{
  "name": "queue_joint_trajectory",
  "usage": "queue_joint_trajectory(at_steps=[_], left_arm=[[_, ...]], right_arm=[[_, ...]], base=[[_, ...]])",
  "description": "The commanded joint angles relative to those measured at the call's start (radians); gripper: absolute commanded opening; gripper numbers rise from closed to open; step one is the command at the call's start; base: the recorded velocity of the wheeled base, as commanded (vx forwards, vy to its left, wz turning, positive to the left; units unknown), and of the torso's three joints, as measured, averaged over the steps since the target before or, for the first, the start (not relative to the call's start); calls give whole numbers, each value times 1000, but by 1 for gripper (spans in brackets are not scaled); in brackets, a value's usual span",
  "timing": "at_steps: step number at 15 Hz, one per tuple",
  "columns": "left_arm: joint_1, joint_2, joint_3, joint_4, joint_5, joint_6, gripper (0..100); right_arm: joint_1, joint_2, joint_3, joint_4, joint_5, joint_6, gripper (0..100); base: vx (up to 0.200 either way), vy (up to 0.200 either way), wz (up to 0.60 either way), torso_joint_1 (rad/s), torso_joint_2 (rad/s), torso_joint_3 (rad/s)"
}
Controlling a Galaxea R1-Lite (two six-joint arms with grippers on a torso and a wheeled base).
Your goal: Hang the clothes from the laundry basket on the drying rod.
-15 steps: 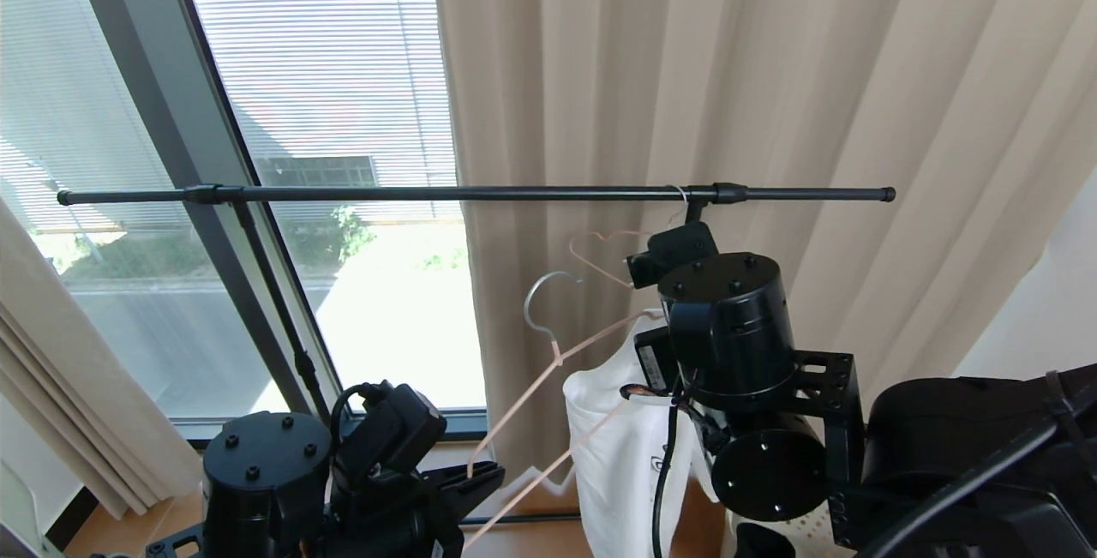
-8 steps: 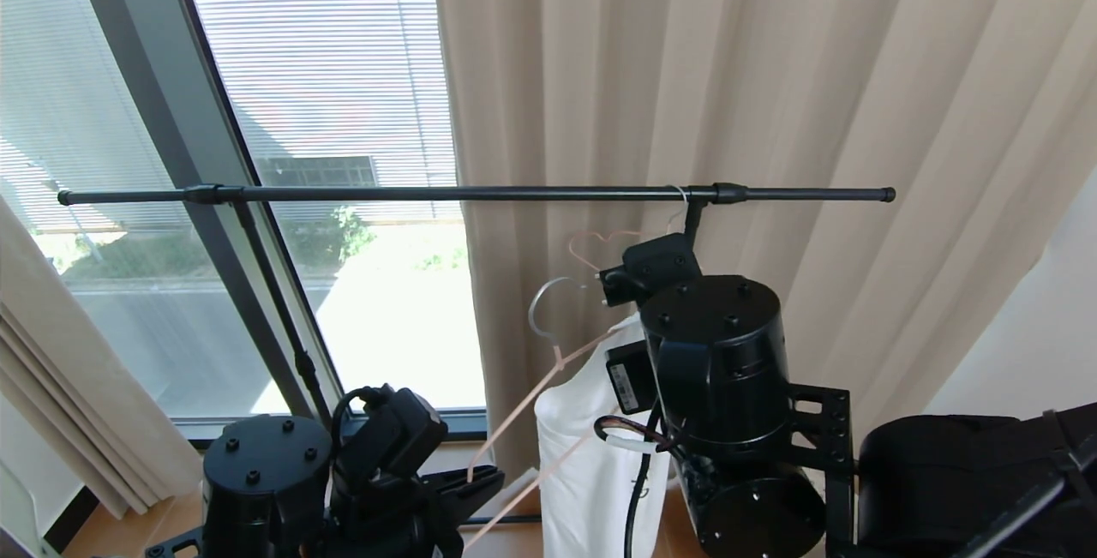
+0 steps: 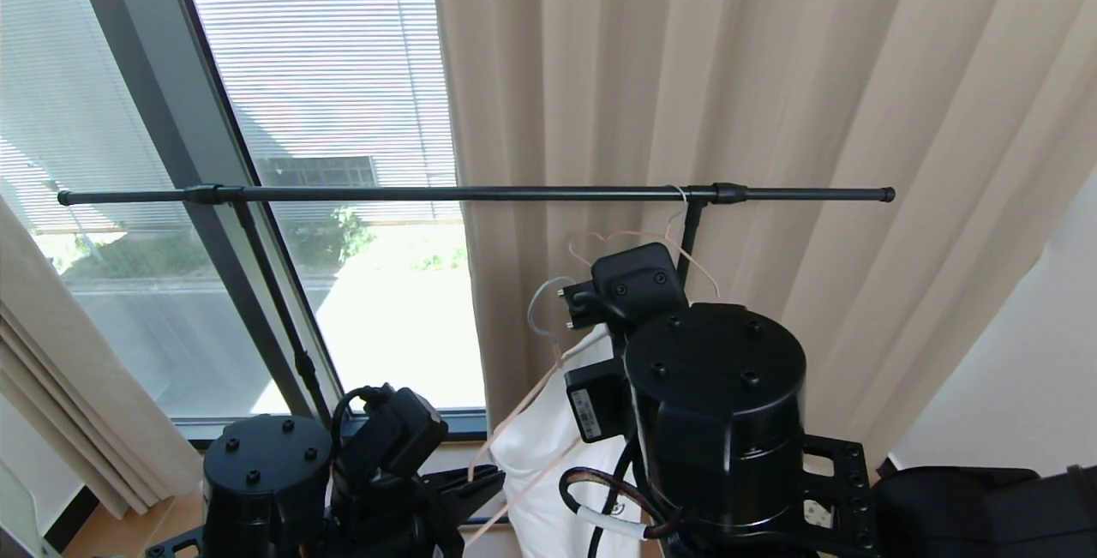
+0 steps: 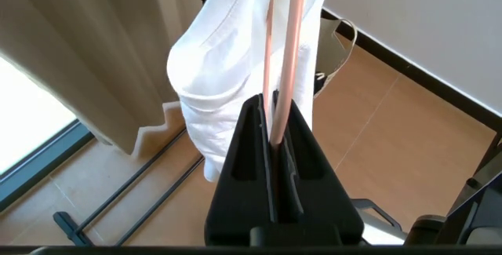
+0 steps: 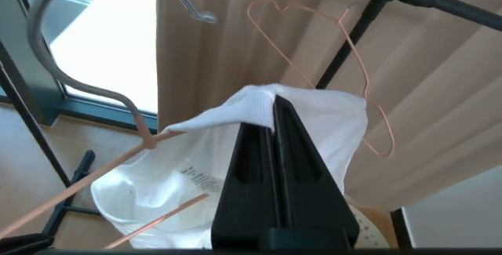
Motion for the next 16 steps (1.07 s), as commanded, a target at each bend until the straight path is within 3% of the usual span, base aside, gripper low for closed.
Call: queue_joint_trajectory(at_steps=[1,6,11,15,16], left_arm=[[0,1,-1,0,0,0,0],[0,3,1,-20,0,-2,0],[-2,34,67,-196,-3,3,0],[-2,52,84,-256,-3,6,0],[-5,52,85,-258,-3,6,0]], right_arm=[[16,3,0,-9,1,0,0],[44,0,17,-73,21,1,0],[34,-15,20,-96,35,-2,0],[24,-18,23,-119,35,-5,0],[13,-18,24,-124,33,-8,100]], base=[[0,0,0,0,0,0],[0,0,0,0,0,0],[0,0,0,0,0,0],[0,0,0,0,0,0],[0,0,0,0,0,0]])
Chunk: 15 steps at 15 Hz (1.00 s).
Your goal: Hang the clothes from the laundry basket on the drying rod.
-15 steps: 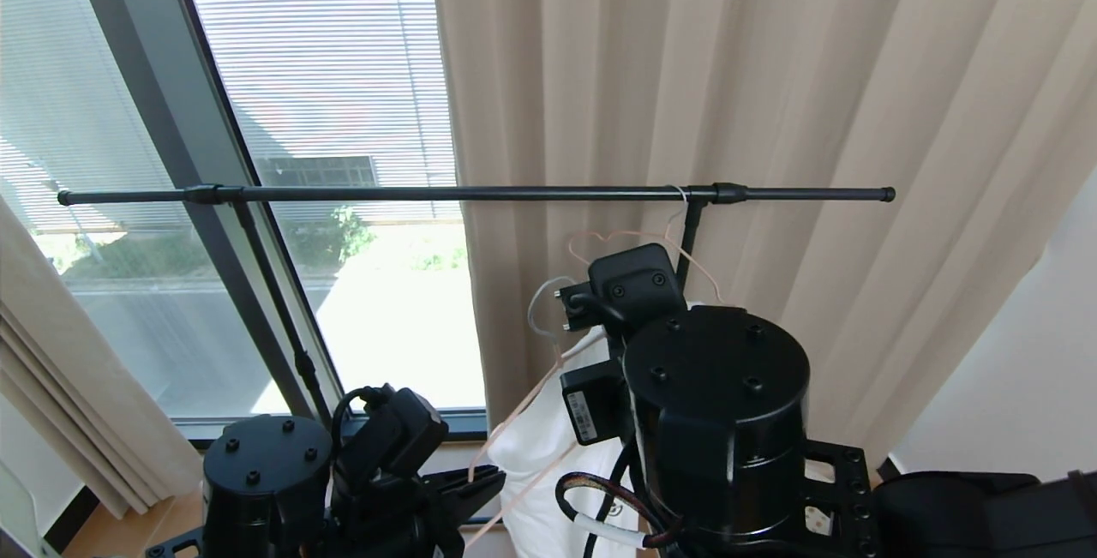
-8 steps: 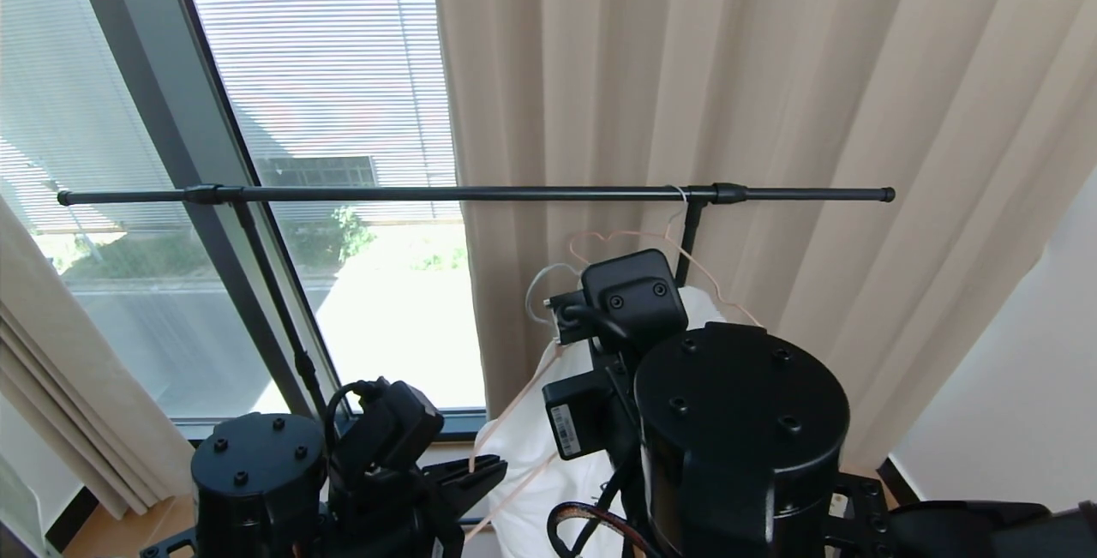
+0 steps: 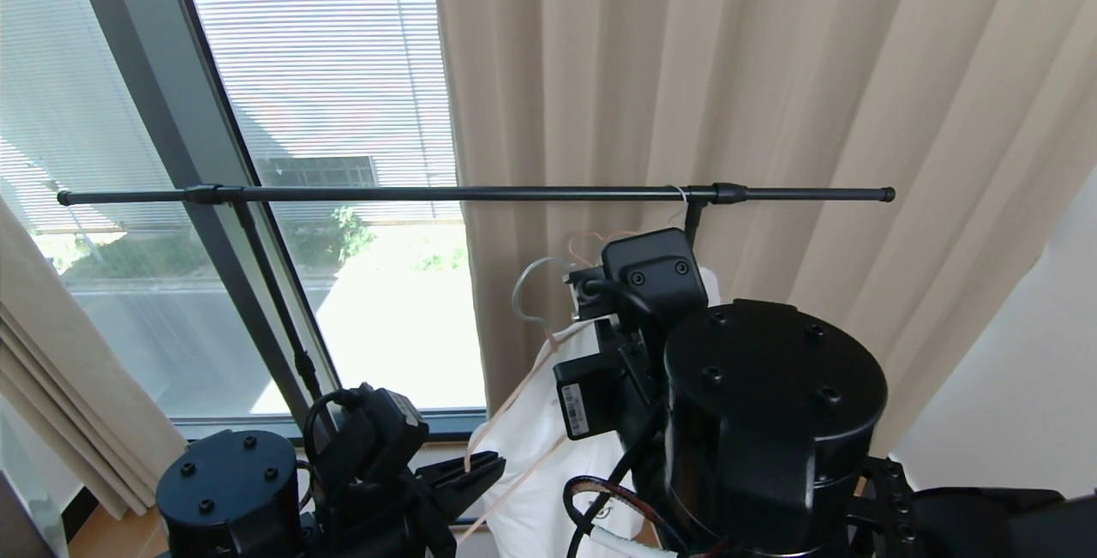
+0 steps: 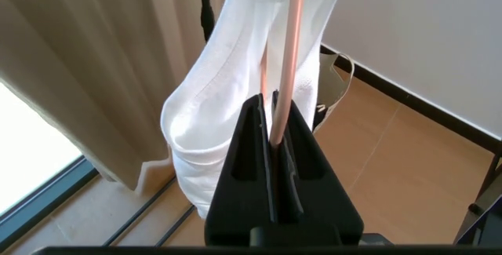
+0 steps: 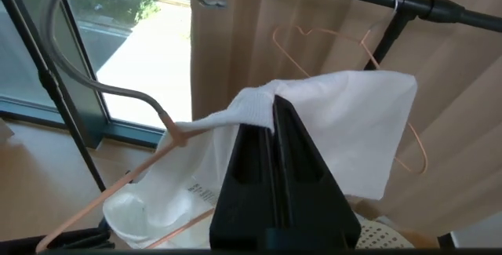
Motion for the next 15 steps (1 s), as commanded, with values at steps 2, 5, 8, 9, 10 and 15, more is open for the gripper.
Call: queue_joint_trajectory(at_steps=[2,5,8,9,10,15], left_arm=[[-4,7,8,0,0,0,0],[-4,6,8,0,0,11,0],[-4,6,8,-3,0,13,0],[-4,6,4,-12,0,13,0],[-4,7,8,-25,0,13,0],[-1,41,4,-81,3,11,0]], right_arm=[[-20,-6,2,0,0,-2,100],[-56,-27,7,-1,-1,-23,100],[-58,-24,8,-1,-3,-25,100],[-58,-23,8,-1,-3,-25,100],[-58,-23,8,-1,-3,-25,100],[-47,-23,21,0,-3,-26,100]], base=[[0,0,0,0,0,0],[0,0,0,0,0,0],[0,0,0,0,0,0],[0,0,0,0,0,0],[0,0,0,0,0,0],[0,0,0,0,0,0]])
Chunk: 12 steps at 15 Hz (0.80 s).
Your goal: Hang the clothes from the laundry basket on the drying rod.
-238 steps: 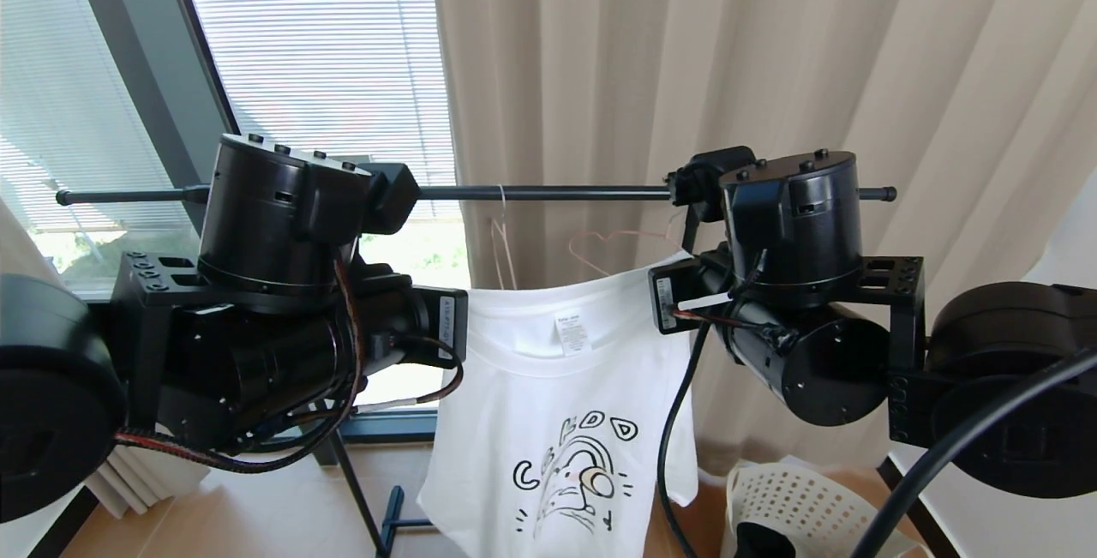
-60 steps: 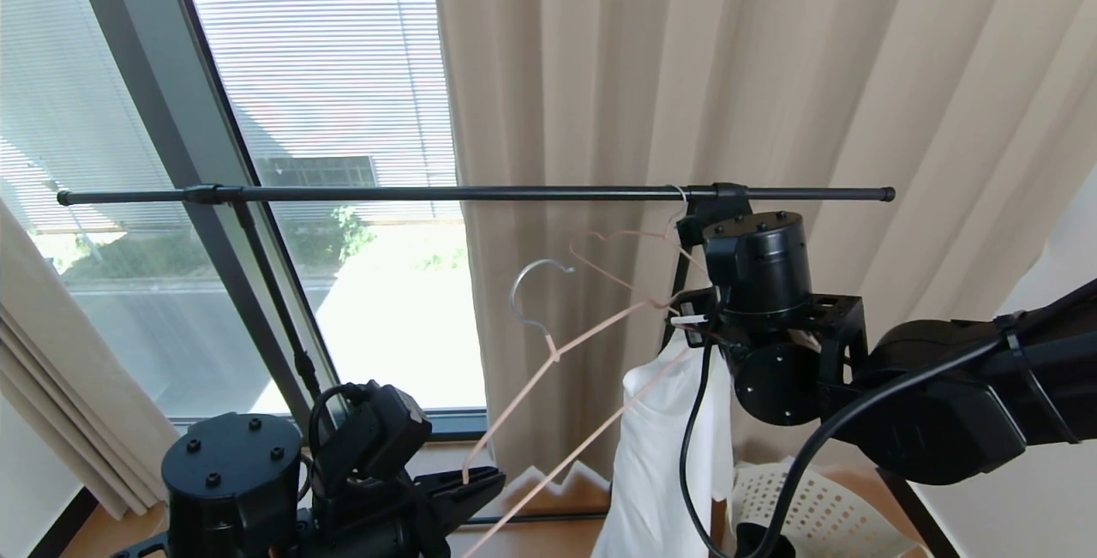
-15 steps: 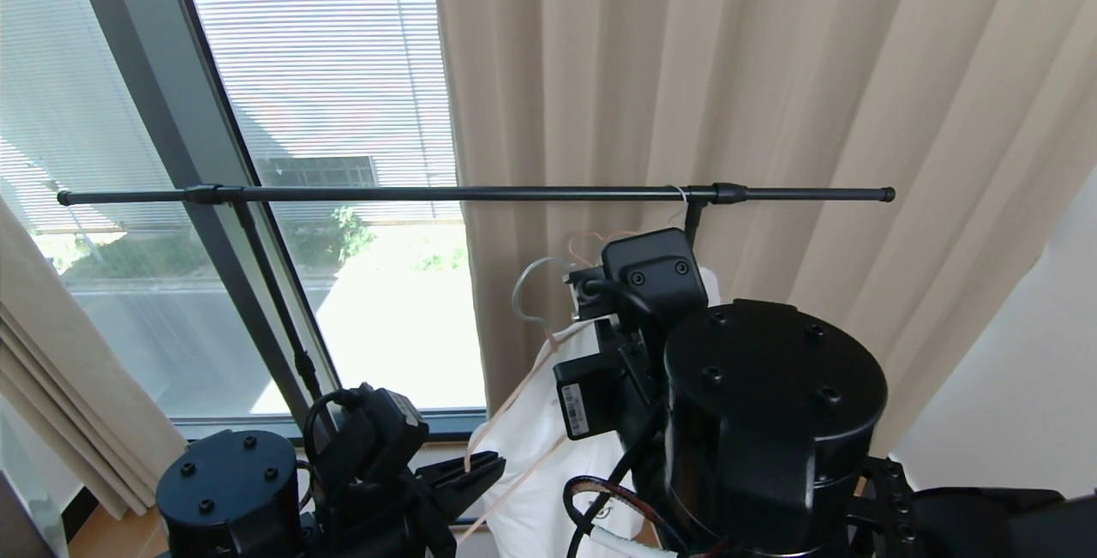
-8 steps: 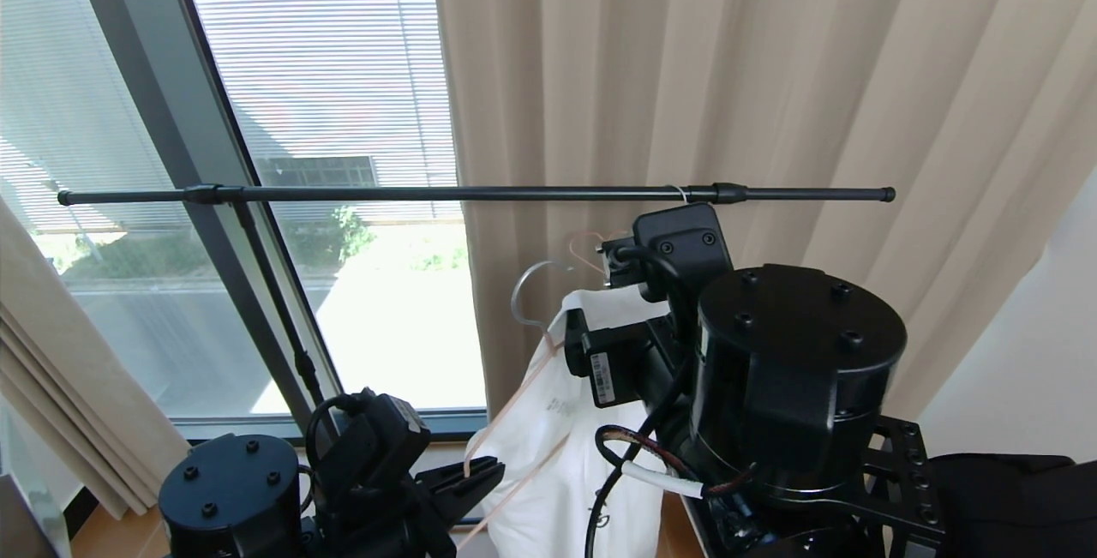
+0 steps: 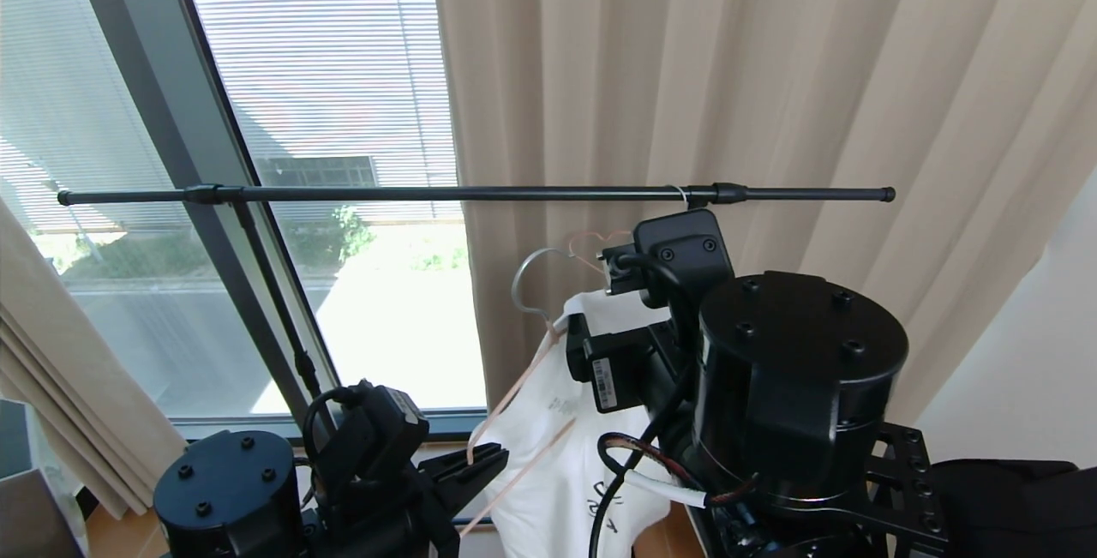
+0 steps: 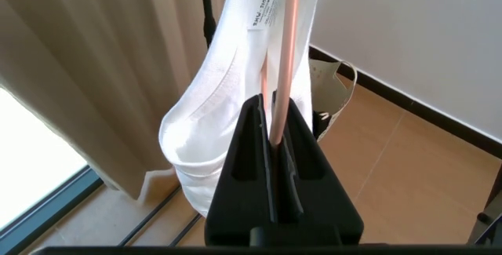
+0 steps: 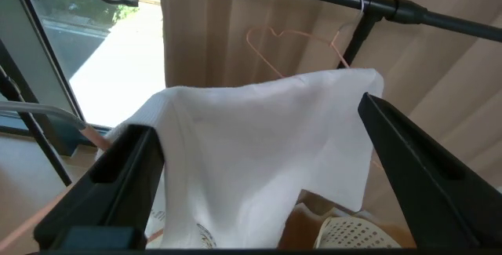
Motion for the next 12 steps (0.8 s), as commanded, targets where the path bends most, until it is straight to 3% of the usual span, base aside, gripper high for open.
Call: queue_joint_trajectory(at_steps=[1,12], left_arm=[[1,13,0,-3,0,0,0],[6,18,-7,-3,2,-6,0]], right_arm=[[2,-1,1,1,1,0,100],[28,-46,57,1,2,-48,100]], base=[[0,0,0,0,0,0],[0,0,0,0,0,0]])
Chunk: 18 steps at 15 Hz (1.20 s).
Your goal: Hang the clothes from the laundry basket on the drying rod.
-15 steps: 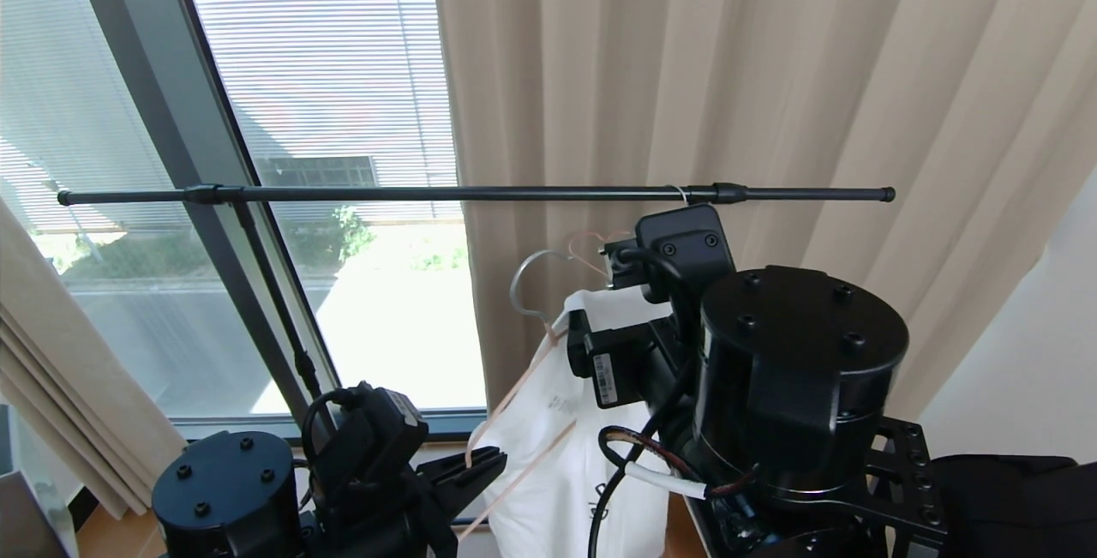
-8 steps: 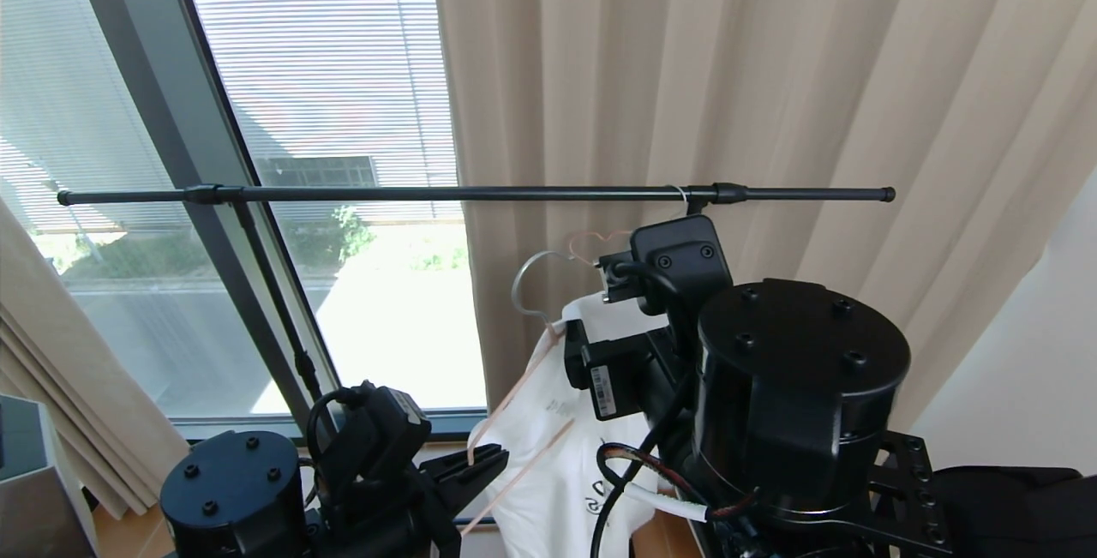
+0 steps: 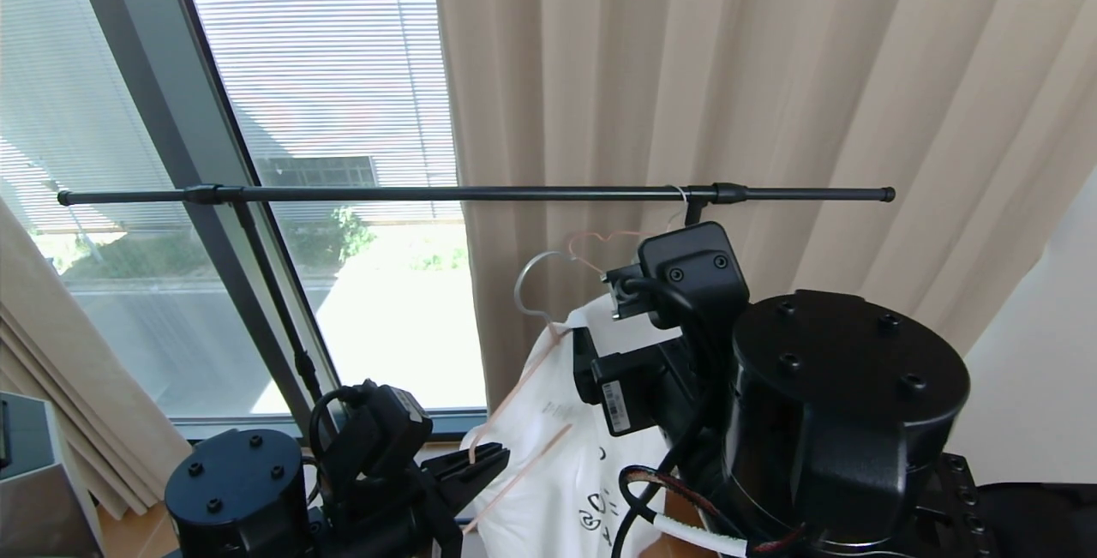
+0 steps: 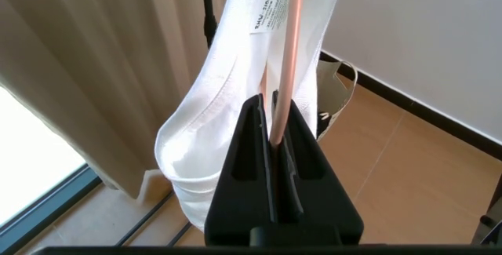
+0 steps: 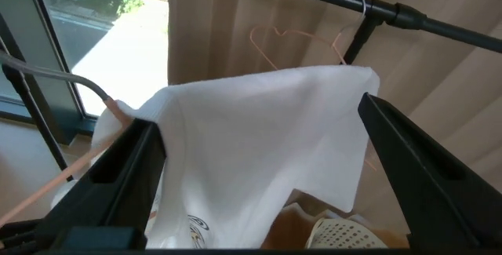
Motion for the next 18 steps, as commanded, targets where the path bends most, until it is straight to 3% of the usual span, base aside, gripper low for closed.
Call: queue_joint_trajectory(at_steps=[1,8,12,14,16,17,18], left_arm=[[0,1,0,-1,0,0,0],[0,18,3,-1,12,-3,0],[0,32,13,-1,12,-5,0],[0,31,21,-1,11,-3,0],[0,31,38,-1,6,-2,0],[0,31,38,-1,6,-2,0],[2,25,52,-1,3,3,0]], right_arm=[[1,-5,15,0,1,-5,100],[18,-3,50,0,18,-19,100],[21,-29,92,1,77,-31,100],[21,-71,127,5,148,-53,100],[-19,-140,184,11,288,-93,100],[-19,-140,184,11,288,-93,100],[-93,-210,222,15,412,-156,100]], base=[[0,0,0,0,0,0],[0,0,0,0,0,0],[0,0,0,0,0,0],[0,0,0,0,0,0],[0,0,0,0,0,0],[0,0,0,0,0,0],[0,0,0,0,0,0]])
